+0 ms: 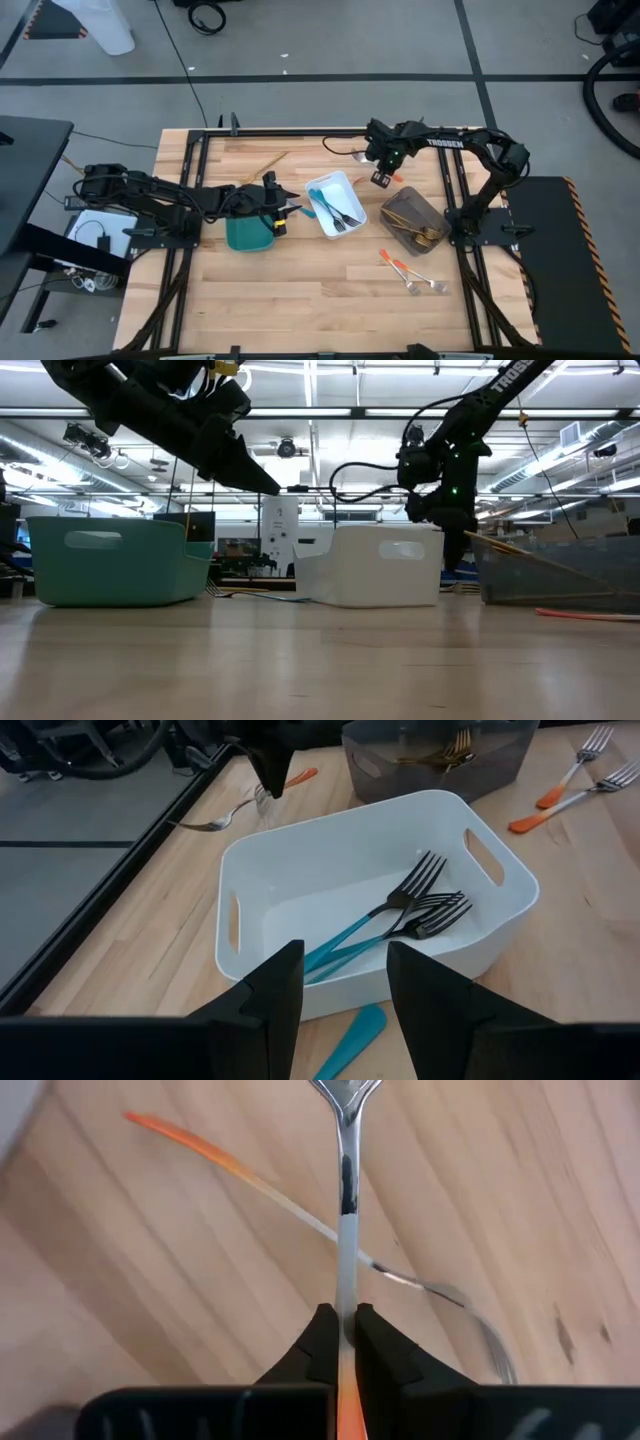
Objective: Sort silverware by color (type)
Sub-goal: Put the orange fork into the green bin
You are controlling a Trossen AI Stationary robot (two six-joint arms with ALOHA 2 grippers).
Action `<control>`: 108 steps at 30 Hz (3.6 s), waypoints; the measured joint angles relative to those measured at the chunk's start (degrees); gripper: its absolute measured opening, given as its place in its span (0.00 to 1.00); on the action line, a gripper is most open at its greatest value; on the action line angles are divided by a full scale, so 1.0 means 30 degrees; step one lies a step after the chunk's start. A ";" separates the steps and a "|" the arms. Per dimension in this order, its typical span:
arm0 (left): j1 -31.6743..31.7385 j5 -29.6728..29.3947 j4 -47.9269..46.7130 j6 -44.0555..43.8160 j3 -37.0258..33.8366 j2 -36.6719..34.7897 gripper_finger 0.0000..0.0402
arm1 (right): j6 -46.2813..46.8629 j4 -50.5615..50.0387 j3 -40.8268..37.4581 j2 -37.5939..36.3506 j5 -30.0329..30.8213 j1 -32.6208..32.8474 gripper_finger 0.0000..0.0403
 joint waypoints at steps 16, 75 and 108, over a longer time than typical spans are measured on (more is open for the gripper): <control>0.0055 -0.0463 -0.1037 -0.0296 -0.0011 0.0000 0.39 | 0.1060 0.2470 0.0716 -0.0073 -0.3939 0.1230 0.07; 0.1181 -0.0213 0.6192 -0.2504 -0.0004 -0.0211 0.39 | -0.0712 1.1262 0.4019 -0.0109 -0.2084 0.8363 0.07; 0.0703 -0.2869 0.9148 -0.0306 -0.0011 -0.0211 0.47 | -0.1159 1.3655 0.4012 -0.0102 0.0991 0.9512 0.07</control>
